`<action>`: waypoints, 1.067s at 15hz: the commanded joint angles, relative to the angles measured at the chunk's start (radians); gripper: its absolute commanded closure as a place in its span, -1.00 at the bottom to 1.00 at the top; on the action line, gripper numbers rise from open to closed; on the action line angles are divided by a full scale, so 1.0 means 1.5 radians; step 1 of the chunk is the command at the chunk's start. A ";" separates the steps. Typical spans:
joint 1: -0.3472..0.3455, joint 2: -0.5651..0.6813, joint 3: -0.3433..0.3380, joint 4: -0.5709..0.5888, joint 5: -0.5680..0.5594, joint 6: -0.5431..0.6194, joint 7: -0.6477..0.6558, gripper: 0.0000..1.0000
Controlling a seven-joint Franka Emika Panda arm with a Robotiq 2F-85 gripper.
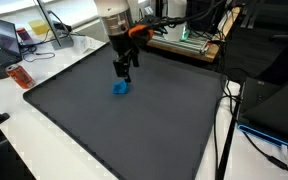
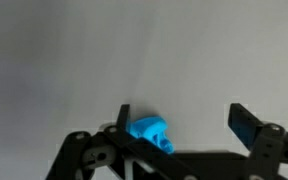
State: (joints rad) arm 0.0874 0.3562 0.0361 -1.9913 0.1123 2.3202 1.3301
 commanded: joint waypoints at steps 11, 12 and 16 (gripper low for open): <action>0.015 0.081 -0.061 0.043 -0.003 -0.006 0.192 -1.00; 0.015 0.081 -0.061 0.043 -0.003 -0.006 0.193 -1.00; 0.006 0.112 -0.058 0.067 0.031 -0.004 0.212 -1.00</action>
State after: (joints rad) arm 0.1056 0.4865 -0.0527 -1.9262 0.1187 2.3150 1.6243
